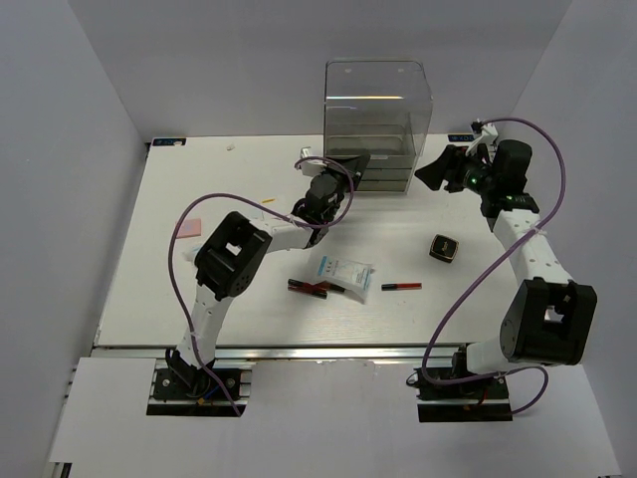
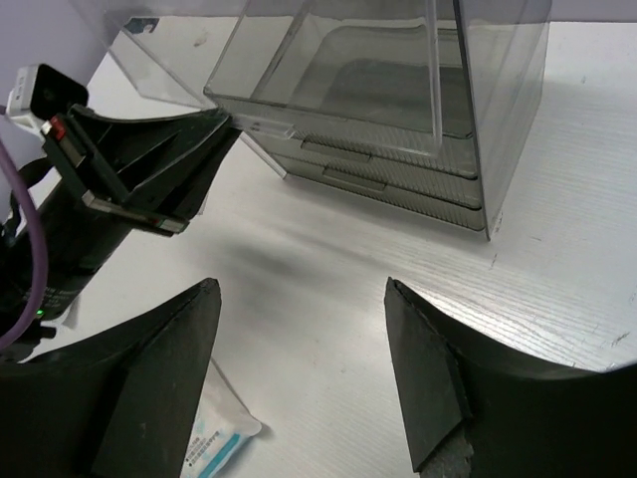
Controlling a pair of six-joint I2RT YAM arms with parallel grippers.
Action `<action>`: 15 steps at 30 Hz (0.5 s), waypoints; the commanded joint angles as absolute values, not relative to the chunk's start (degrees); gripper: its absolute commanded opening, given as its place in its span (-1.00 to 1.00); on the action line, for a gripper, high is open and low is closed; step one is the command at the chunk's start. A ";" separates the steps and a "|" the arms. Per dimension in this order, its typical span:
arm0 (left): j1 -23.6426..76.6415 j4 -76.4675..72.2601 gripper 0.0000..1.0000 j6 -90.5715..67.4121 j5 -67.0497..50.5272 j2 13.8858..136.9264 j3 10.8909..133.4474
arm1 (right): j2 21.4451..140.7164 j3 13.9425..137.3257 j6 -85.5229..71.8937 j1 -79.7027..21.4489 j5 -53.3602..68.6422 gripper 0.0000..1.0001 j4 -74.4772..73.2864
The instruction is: Organize the makeup
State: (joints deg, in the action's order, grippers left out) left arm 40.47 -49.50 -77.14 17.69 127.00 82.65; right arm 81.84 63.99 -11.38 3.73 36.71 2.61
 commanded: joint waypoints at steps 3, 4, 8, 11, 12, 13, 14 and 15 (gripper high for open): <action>41.84 -50.01 -1.00 -72.07 14.33 116.64 81.74 | 83.23 68.99 -14.59 4.22 37.18 0.55 3.51; 41.84 -50.01 -1.00 -71.72 14.15 116.37 81.83 | 83.93 69.26 -15.72 4.31 37.44 0.56 3.69; 41.84 -50.18 -1.00 -70.32 13.45 115.23 82.62 | 85.95 71.27 -19.59 4.75 39.28 0.60 4.31; 41.84 -50.45 -1.00 -70.05 13.36 114.70 83.14 | 87.80 73.03 -22.05 5.01 40.25 0.61 4.31; 41.84 -50.62 -1.00 -69.87 13.36 114.52 83.32 | 88.24 73.30 -22.76 5.10 40.60 0.61 4.65; 41.84 -50.62 -1.00 -69.79 13.10 114.52 83.58 | 89.03 73.82 -23.63 5.10 41.04 0.61 5.79; 41.84 -50.45 -1.00 -69.61 12.92 114.43 84.19 | 89.47 74.09 -25.30 5.27 41.91 0.61 6.41; 41.84 -50.36 -1.00 -69.52 12.83 114.43 84.46 | 89.91 74.53 -26.18 5.27 42.27 0.60 6.94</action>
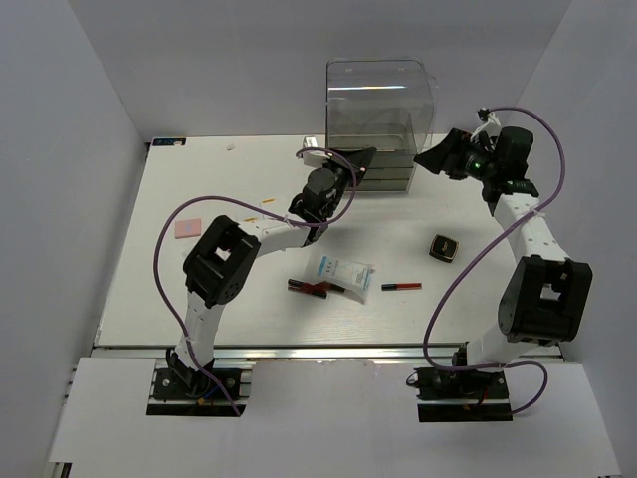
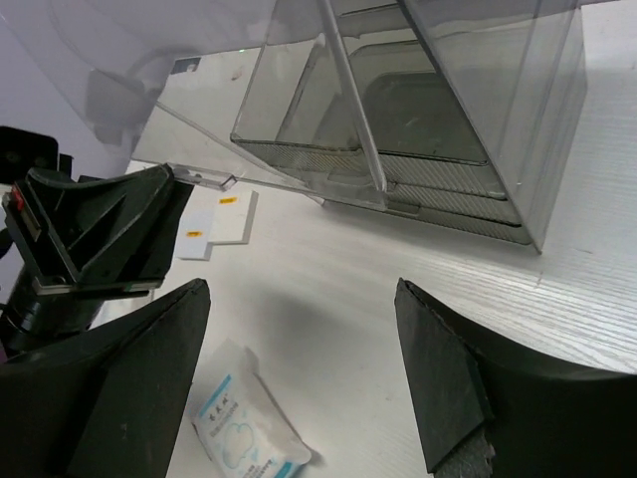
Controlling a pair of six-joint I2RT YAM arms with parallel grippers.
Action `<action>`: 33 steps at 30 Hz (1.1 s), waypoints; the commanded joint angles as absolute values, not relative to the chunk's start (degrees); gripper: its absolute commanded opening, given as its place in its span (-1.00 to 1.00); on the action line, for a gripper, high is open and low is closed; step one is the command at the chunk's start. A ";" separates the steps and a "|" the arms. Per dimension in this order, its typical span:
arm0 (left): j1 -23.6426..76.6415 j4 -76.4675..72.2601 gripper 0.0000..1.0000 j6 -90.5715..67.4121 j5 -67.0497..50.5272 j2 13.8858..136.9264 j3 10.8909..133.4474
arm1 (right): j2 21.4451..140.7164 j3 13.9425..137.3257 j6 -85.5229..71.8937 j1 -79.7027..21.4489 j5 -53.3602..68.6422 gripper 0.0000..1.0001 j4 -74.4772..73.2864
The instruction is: Organize the makeup
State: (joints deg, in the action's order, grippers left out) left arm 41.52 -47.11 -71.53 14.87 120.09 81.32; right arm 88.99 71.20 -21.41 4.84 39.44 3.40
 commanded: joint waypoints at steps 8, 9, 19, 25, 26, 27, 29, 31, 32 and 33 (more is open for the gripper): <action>41.84 -50.01 -1.00 -69.61 12.31 114.34 85.16 | 96.67 80.15 -36.47 5.36 45.70 0.66 12.04; 41.84 -50.01 -1.00 -69.61 12.22 114.35 85.34 | 97.29 80.68 -37.17 5.36 45.88 0.67 13.26; 41.92 -49.04 -1.00 -69.96 11.69 114.17 86.05 | 102.30 84.82 -39.72 5.36 47.98 0.50 16.77; 41.84 -48.43 -0.99 -70.49 12.30 114.17 85.87 | 101.52 82.80 -40.87 5.36 51.32 0.22 21.09; 41.92 -48.08 -0.97 -70.66 12.48 114.17 85.96 | 101.25 82.44 -41.22 5.27 52.72 0.12 23.01; 41.92 -47.82 -0.94 -70.58 12.57 114.08 85.96 | 100.99 82.18 -41.74 5.27 53.34 0.04 24.25; 41.84 -47.11 -0.83 -70.84 12.92 113.91 85.96 | 100.81 80.86 -42.62 5.36 55.18 -0.14 28.19; 41.84 -46.93 -0.74 -71.19 13.18 113.47 85.61 | 100.72 80.60 -43.59 5.27 55.81 -0.23 29.44; 41.84 -46.76 -0.74 -71.37 13.18 113.47 85.61 | 100.64 80.51 -43.68 5.27 55.90 -0.24 29.62; 41.92 -46.67 -0.62 -71.45 13.18 113.21 85.43 | 100.63 80.42 -43.86 5.36 55.99 -0.26 29.88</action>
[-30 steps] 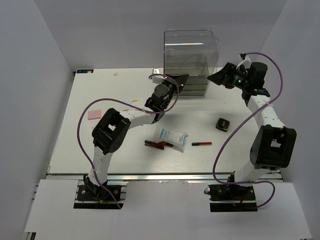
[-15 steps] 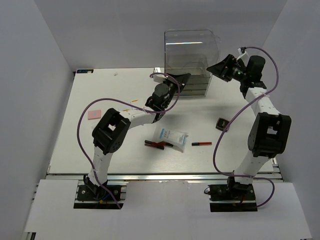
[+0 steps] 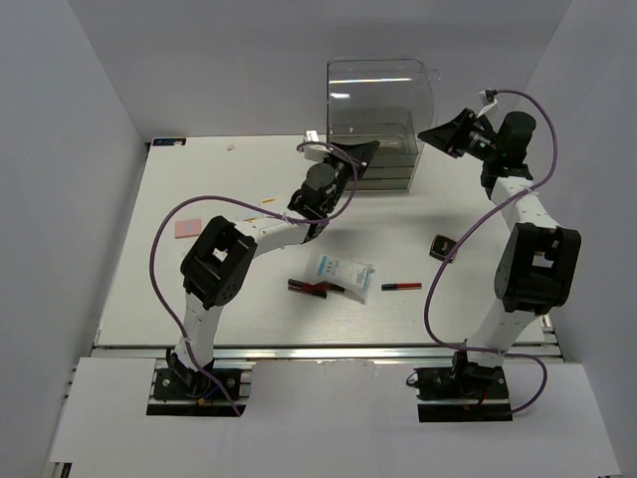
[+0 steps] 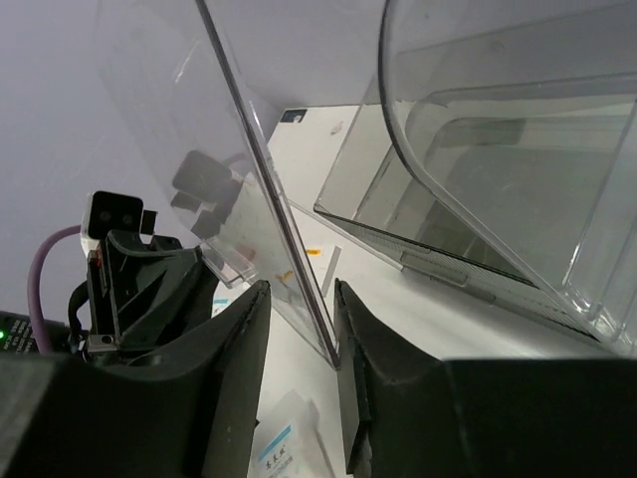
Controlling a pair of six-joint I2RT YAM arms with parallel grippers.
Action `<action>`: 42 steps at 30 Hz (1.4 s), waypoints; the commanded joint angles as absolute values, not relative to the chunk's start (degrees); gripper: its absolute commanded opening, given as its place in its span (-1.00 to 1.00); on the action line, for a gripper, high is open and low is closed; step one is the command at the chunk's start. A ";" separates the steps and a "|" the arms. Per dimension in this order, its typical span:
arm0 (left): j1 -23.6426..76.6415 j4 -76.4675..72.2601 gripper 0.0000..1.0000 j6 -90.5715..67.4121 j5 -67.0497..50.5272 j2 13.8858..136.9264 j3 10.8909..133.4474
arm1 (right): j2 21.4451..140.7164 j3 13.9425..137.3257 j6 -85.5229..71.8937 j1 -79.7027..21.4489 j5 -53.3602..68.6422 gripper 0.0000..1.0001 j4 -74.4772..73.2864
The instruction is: Organize the makeup
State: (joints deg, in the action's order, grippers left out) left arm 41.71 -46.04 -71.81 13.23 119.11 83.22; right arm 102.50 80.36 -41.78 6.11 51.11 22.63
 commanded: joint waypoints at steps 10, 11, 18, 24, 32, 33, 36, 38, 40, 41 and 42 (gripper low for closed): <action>42.10 -37.21 0.32 -64.96 10.55 99.00 73.05 | 100.46 81.47 -46.84 5.36 55.90 -0.35 32.34; 42.10 -35.79 0.34 -63.30 10.46 97.31 71.65 | 100.46 81.47 -47.11 5.36 55.81 -0.36 32.43; 42.10 -3.70 0.35 -59.94 12.21 85.70 66.27 | 100.28 82.62 -48.08 5.36 55.99 -0.38 32.35; 40.52 27.49 0.28 -70.31 10.64 88.14 69.43 | 99.76 81.83 -47.81 5.36 55.90 -0.38 31.38; 40.08 34.19 0.34 -85.41 3.88 92.28 69.35 | 99.75 80.77 -46.23 5.36 55.46 -0.39 29.53; 40.08 33.75 0.34 -87.00 1.61 92.55 69.00 | 99.84 81.03 -46.14 5.36 55.46 -0.39 29.36; 40.08 36.90 0.31 -95.96 -2.96 94.21 68.90 | 100.55 82.00 -46.05 5.36 55.55 -0.39 28.92; 40.60 40.33 0.31 -99.48 -3.86 95.53 70.22 | 100.98 82.44 -46.05 5.36 55.64 -0.38 28.74; 41.39 40.69 0.31 -101.67 -3.78 95.63 70.49 | 101.25 82.79 -46.05 5.36 55.55 -0.38 28.74; 41.66 40.52 0.31 -102.56 -3.61 95.54 70.40 | 101.51 82.79 -46.05 5.36 55.55 -0.39 28.74; 41.92 40.17 0.31 -103.79 -3.69 95.54 70.31 | 101.51 82.88 -46.14 5.36 55.37 -0.38 28.74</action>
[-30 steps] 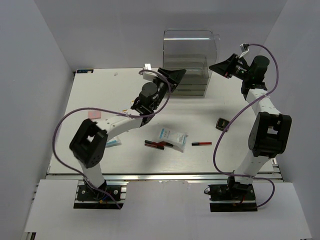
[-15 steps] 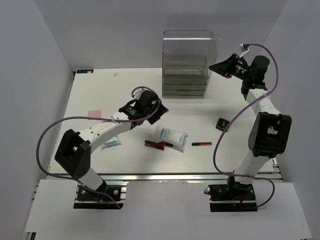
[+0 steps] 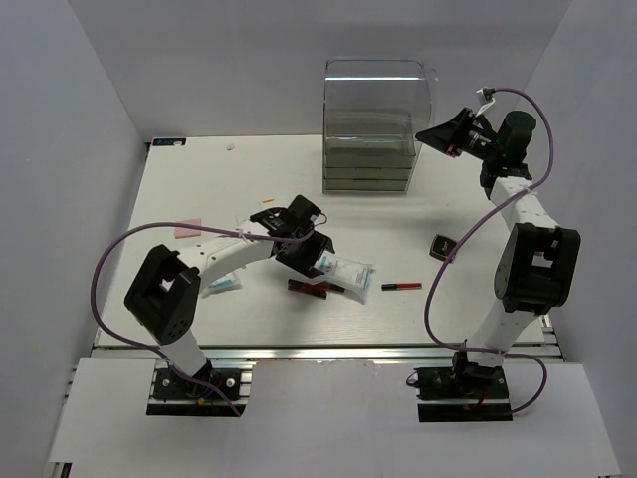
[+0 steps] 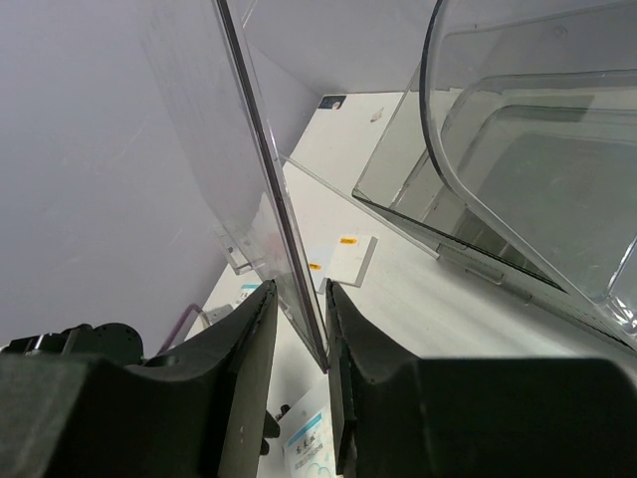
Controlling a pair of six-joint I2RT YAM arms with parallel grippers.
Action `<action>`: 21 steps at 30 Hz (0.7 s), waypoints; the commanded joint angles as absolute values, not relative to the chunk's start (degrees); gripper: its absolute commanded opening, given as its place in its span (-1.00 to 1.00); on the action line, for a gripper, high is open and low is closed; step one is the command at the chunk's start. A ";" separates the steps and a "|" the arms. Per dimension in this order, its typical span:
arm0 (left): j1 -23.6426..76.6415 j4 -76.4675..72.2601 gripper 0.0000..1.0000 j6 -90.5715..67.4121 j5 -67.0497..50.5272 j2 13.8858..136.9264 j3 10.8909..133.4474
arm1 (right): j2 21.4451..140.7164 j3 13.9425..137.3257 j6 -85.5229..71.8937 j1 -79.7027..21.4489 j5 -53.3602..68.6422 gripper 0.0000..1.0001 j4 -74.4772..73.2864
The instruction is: Organize the makeup
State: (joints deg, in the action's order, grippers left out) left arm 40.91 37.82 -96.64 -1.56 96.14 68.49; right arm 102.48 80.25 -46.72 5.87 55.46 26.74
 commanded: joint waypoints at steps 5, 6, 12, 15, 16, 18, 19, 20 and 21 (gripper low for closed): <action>42.27 43.15 0.31 -104.77 -5.45 98.87 73.02 | 101.78 82.97 -46.49 5.36 55.28 -0.38 29.00; 42.54 44.72 0.28 -104.85 -5.71 100.53 73.82 | 101.78 82.88 -46.41 5.36 55.28 -0.38 29.00; 42.80 46.05 0.19 -103.54 -7.47 104.50 76.55 | 102.04 82.79 -46.41 5.36 55.46 -0.38 28.92; 42.89 46.23 0.17 -103.27 -8.09 105.12 76.73 | 102.13 83.06 -46.41 5.36 55.63 -0.38 28.83; 42.89 46.23 0.17 -103.18 -8.09 105.29 76.73 | 102.13 83.14 -46.41 5.36 55.63 -0.38 28.92; 42.89 46.14 0.16 -103.01 -7.91 105.64 76.90 | 102.22 83.14 -46.49 5.36 55.63 -0.38 28.83; 42.89 46.06 0.15 -102.92 -8.00 105.82 77.08 | 102.30 83.14 -46.49 5.36 55.55 -0.38 28.92; 42.89 45.88 0.15 -102.83 -8.09 106.69 77.17 | 102.39 83.14 -46.67 5.36 55.55 -0.38 28.92; 42.89 44.92 0.13 -102.75 -8.43 107.13 77.25 | 102.48 83.23 -46.76 5.36 55.55 -0.38 29.00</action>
State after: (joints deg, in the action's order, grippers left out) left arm 42.57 45.19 -102.89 -7.33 106.76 75.16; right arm 102.50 80.25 -46.74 5.87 55.46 26.74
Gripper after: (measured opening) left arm 0.571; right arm 0.312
